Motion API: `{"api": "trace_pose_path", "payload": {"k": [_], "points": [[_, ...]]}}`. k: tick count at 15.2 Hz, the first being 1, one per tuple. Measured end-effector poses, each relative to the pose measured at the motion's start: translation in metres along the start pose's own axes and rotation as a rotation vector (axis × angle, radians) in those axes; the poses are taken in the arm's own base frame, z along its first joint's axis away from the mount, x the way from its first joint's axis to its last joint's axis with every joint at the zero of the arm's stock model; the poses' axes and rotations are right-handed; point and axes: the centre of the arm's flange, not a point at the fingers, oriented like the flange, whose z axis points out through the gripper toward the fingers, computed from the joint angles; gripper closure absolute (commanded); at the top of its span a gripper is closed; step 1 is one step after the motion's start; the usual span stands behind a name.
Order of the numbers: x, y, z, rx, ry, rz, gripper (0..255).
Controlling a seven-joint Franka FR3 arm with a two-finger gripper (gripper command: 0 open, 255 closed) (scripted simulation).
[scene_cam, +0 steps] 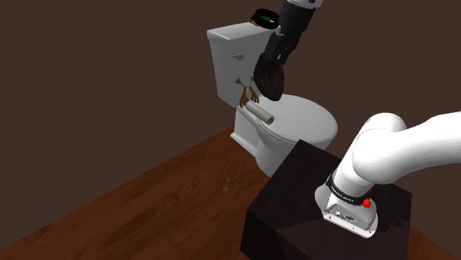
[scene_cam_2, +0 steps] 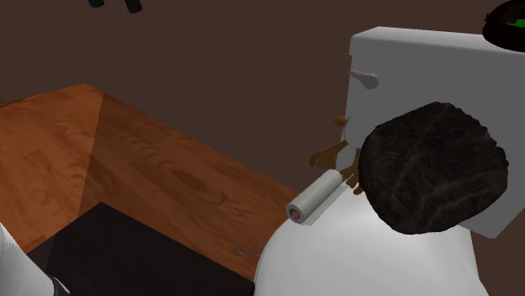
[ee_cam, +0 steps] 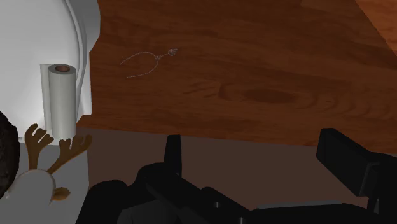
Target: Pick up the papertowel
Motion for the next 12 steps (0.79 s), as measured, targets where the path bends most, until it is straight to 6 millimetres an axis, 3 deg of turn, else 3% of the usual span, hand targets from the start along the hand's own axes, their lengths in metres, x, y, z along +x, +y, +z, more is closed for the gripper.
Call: {"api": "trace_pose_path", "payload": {"k": [4,12], "points": [[0.01,0.017,0.02,-0.007,-0.012,0.006,0],[0.049,0.072,0.1,-0.037,-0.056,0.028,0]]}}
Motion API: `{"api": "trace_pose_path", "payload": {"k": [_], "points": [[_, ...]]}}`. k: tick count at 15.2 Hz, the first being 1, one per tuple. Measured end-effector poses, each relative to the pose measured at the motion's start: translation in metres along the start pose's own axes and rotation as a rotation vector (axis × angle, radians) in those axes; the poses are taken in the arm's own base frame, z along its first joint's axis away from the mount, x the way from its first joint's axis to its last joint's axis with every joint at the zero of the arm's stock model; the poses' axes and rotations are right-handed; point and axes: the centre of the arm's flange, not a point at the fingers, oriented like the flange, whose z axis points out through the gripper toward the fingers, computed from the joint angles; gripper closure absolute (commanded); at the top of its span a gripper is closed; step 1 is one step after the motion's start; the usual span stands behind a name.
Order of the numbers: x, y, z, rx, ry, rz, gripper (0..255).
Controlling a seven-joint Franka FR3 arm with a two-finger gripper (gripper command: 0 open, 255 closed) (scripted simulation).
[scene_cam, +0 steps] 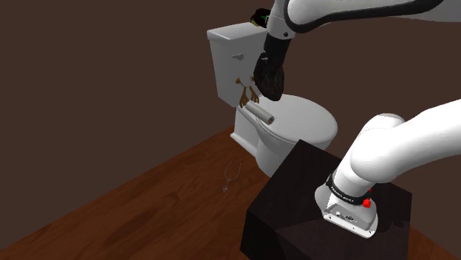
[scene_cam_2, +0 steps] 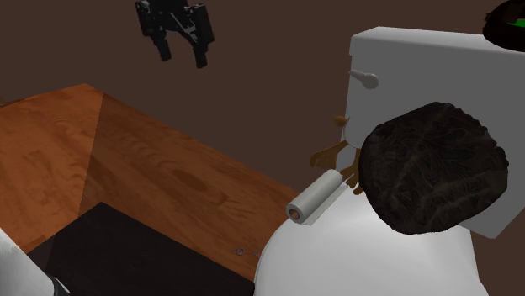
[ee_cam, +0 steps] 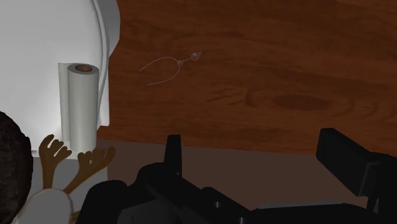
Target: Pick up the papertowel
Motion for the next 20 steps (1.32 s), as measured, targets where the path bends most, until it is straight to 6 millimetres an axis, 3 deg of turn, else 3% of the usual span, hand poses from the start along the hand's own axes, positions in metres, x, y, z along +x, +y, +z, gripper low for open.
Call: {"api": "trace_pose_path", "payload": {"k": [20], "points": [[0.089,0.143,0.199,-0.074,-0.111,0.055,0]]}}
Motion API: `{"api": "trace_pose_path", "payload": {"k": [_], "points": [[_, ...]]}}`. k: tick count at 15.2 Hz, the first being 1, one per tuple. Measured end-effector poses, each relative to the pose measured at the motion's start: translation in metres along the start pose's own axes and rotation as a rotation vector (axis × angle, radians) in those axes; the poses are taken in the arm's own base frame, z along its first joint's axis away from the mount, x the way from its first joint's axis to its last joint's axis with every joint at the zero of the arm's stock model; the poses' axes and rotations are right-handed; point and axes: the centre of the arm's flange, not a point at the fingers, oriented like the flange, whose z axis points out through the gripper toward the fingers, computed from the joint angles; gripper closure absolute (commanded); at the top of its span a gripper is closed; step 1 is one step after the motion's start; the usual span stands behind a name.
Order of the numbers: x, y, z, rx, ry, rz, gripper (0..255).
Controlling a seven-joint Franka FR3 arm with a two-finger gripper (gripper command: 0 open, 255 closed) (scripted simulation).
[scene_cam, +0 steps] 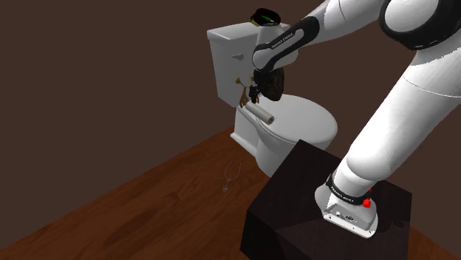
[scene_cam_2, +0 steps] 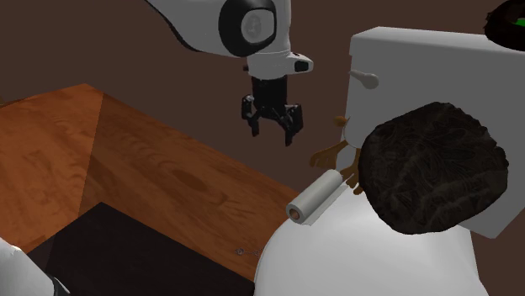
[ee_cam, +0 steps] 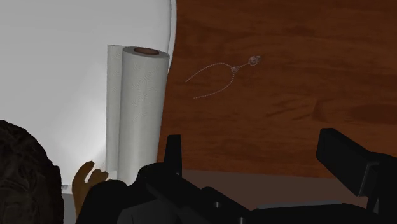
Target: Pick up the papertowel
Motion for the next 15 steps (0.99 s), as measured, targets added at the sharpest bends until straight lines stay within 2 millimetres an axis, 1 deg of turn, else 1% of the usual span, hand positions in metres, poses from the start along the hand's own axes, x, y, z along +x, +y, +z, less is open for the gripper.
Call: {"api": "trace_pose_path", "payload": {"k": [2,6,10,12,13,15], "points": [[0.013,0.014,0.022,-0.008,-0.011,0.005,0],[0.027,0.043,0.06,-0.023,-0.033,0.017,0],[0.048,0.073,0.099,-0.038,-0.055,0.028,0],[0.059,0.09,0.122,-0.046,-0.066,0.033,0],[0.061,0.096,0.128,-0.048,-0.071,0.035,0],[0.063,0.098,0.141,-0.051,-0.074,0.036,0]]}}
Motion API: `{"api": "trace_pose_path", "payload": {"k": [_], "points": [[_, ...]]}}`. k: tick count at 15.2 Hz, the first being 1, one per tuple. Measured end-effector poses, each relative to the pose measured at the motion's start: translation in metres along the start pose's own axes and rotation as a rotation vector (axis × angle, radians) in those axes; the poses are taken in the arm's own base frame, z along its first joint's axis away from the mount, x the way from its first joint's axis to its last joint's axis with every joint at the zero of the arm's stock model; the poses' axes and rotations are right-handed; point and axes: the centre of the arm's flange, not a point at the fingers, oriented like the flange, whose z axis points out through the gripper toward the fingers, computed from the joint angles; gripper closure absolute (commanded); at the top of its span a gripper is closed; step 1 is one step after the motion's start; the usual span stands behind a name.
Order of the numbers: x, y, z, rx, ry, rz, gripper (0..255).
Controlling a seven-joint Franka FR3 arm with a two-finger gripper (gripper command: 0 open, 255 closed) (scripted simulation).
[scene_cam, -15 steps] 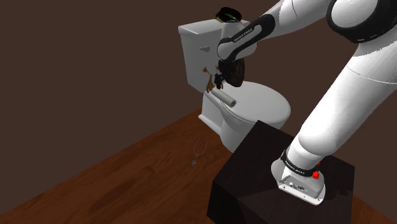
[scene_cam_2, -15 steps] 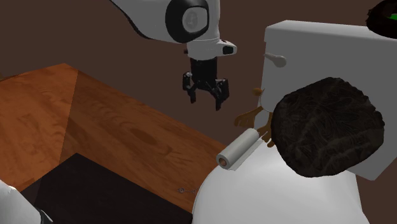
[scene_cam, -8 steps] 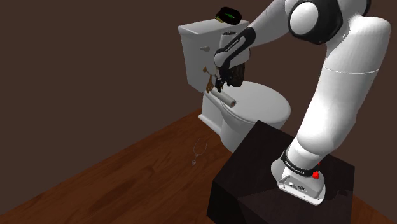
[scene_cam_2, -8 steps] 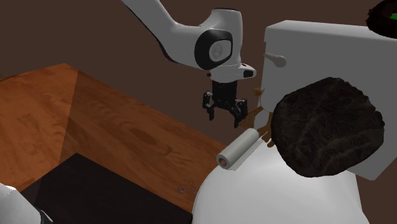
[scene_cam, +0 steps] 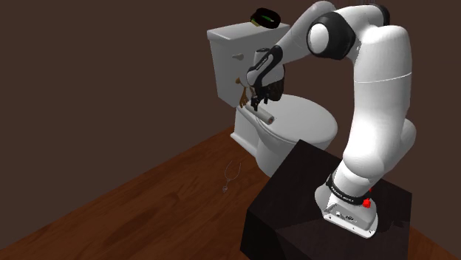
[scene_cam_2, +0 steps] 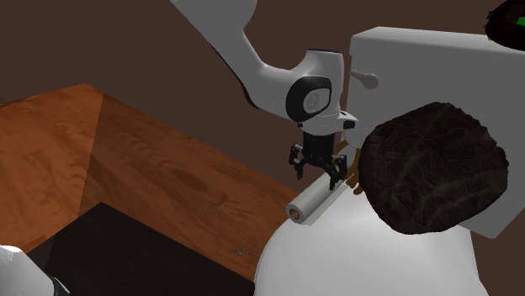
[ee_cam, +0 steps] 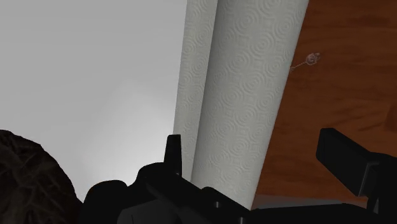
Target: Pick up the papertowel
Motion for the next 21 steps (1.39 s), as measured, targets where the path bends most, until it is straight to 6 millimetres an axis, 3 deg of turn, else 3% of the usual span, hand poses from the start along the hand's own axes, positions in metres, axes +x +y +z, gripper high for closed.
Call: {"api": "trace_pose_path", "payload": {"k": [6,7,17,21], "points": [[0.002,-0.001,0.031,0.0,-0.001,0.0,0],[0.003,-0.001,0.033,0.0,-0.001,0.0,255],[0.003,-0.001,0.034,-0.001,0.002,0.002,255],[0.002,0.0,0.019,-0.001,0.0,0.001,255]]}}
